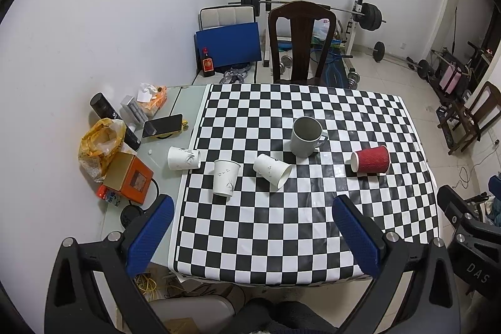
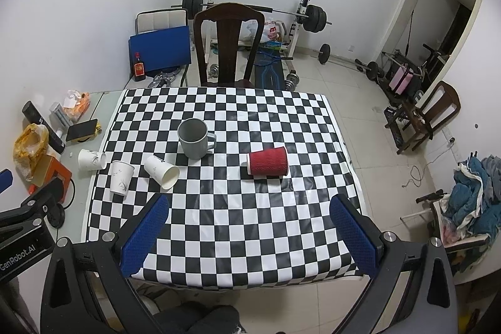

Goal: Flip cup upside down

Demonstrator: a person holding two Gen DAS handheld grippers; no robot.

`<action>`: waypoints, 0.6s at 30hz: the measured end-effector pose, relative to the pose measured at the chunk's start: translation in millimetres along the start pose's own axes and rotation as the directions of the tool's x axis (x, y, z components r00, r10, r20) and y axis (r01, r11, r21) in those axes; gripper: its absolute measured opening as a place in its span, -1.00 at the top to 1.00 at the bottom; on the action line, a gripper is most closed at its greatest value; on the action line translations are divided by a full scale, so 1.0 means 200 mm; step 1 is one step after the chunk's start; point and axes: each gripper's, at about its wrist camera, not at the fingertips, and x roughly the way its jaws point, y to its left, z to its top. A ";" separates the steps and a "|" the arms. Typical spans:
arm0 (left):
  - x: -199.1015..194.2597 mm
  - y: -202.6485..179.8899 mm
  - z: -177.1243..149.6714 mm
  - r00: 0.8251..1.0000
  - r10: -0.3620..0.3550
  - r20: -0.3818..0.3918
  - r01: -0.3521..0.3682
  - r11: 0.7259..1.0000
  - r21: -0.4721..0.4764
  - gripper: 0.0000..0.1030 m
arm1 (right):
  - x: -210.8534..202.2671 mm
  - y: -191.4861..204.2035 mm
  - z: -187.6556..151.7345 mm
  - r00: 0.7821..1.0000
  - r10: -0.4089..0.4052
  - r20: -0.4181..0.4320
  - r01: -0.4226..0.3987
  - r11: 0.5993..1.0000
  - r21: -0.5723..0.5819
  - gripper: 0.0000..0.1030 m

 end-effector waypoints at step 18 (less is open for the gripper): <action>0.00 0.00 0.00 1.000 0.000 0.005 0.000 1.000 -0.001 -1.00 | 0.00 0.00 0.00 1.000 -0.002 0.004 0.002 1.000 0.003 -1.00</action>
